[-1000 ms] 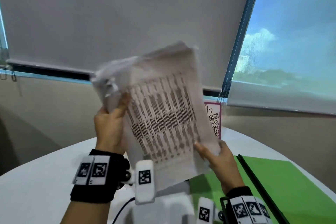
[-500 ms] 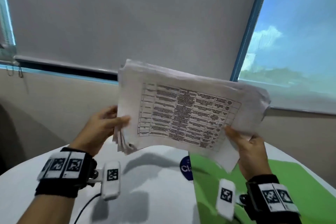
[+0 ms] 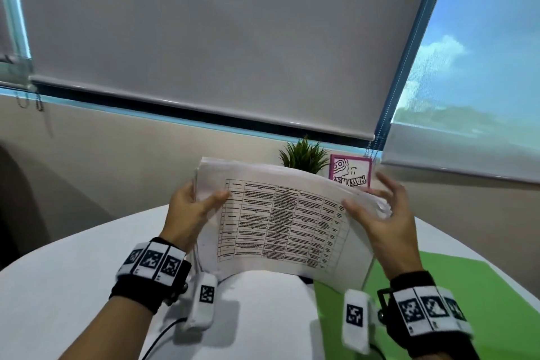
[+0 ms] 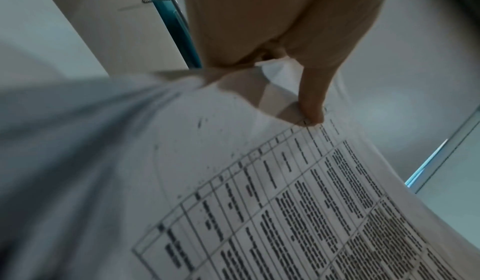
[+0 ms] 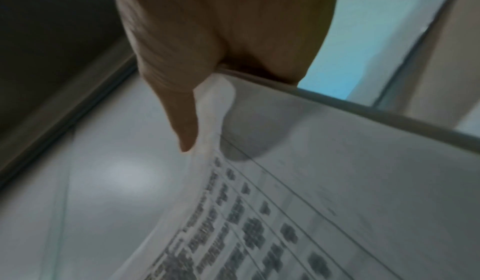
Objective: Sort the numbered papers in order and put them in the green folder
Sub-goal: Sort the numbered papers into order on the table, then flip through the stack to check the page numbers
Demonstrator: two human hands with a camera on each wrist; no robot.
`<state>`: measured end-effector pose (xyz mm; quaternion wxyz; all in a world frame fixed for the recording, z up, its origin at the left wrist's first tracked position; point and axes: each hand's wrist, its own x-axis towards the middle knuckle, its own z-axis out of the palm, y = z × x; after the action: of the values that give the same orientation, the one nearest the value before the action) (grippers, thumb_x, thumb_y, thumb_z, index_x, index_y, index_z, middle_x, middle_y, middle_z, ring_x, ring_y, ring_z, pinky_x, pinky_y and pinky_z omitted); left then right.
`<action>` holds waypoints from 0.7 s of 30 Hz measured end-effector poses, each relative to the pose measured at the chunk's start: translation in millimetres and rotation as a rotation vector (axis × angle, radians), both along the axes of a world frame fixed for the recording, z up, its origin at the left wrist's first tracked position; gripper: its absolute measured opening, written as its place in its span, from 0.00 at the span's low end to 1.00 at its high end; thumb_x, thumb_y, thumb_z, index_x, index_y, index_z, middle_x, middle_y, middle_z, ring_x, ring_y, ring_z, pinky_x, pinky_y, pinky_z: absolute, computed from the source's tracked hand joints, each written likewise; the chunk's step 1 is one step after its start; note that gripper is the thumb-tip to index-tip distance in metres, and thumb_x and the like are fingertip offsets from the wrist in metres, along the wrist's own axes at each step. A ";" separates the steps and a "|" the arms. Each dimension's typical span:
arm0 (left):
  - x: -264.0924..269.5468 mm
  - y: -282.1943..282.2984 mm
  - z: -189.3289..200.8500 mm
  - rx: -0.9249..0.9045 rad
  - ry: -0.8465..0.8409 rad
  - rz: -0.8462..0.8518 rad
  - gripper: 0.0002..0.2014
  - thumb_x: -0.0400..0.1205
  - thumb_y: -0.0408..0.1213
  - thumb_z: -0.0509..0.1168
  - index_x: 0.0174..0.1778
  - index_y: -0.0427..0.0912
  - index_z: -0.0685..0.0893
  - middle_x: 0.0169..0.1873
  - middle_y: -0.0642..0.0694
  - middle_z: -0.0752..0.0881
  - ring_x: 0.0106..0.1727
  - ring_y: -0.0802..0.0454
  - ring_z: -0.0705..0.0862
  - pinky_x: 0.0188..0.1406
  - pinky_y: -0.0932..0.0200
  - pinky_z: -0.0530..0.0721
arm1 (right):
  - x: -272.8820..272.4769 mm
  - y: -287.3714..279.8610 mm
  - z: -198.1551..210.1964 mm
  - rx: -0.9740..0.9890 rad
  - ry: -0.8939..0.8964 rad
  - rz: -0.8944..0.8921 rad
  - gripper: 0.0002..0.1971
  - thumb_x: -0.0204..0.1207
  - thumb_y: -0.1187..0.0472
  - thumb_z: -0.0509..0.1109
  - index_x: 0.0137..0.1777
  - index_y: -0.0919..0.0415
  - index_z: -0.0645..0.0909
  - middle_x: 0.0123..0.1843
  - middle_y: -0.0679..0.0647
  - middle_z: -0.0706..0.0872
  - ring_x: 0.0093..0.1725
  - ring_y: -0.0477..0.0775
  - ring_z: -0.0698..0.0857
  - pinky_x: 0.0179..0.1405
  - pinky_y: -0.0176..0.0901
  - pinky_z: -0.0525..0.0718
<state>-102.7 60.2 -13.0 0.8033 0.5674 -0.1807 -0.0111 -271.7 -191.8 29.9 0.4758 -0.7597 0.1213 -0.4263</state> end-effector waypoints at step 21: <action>6.2 -10.4 53.3 0.403 -0.504 0.173 0.12 0.75 0.45 0.77 0.40 0.41 0.85 0.33 0.49 0.88 0.32 0.56 0.83 0.29 0.58 0.82 | 52.7 19.8 89.8 -0.870 0.418 0.158 0.09 0.81 0.67 0.65 0.50 0.54 0.86 0.42 0.46 0.89 0.41 0.49 0.87 0.40 0.37 0.83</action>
<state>-96.5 49.7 40.3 0.6029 0.7131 -0.3189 0.1621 -219.0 -172.0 119.7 0.1108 -0.9643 -0.0331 -0.2384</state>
